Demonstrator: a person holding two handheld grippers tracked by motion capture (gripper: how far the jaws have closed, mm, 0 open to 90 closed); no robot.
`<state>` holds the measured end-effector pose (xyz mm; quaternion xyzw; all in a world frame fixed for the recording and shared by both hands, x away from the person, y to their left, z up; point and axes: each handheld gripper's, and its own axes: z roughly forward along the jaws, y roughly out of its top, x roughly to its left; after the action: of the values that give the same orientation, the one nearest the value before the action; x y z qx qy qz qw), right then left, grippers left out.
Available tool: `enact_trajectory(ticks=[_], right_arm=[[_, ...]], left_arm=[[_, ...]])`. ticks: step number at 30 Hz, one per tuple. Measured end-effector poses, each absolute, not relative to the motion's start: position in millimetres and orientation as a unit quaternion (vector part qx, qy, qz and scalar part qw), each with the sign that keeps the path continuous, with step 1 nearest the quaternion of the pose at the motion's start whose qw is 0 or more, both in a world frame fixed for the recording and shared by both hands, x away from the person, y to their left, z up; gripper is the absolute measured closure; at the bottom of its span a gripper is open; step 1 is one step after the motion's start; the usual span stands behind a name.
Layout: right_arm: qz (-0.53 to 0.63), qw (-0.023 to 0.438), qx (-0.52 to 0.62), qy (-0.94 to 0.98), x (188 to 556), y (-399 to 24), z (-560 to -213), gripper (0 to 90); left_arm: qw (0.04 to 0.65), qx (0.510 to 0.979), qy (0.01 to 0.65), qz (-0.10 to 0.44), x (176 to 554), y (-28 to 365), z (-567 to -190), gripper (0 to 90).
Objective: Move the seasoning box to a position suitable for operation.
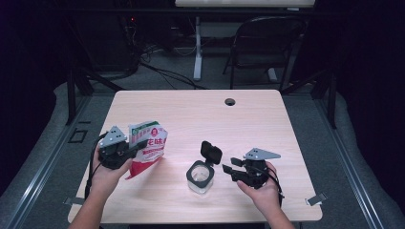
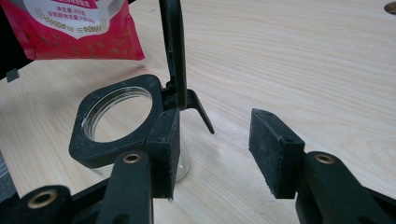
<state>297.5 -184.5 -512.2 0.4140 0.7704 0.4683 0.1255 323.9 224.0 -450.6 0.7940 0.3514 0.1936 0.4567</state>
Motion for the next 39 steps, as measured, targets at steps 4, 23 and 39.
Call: enact_trajectory(ticks=[4,23,39], right_arm=[[0.462,0.13,0.406,0.778,296.4,-185.1,-506.4,54.0],[0.451,0.149,0.372,0.797,286.7,-180.5,-475.0,52.5],[0.477,0.094,0.337,0.806,291.5,-155.3,-445.8,64.4]], left_arm=[[0.456,0.801,0.339,0.187,321.4,216.3,-449.4,90.0],[0.445,0.832,0.298,0.143,313.1,192.2,-451.7,90.0],[0.443,0.84,0.287,0.123,303.9,187.8,-458.6,89.9]])
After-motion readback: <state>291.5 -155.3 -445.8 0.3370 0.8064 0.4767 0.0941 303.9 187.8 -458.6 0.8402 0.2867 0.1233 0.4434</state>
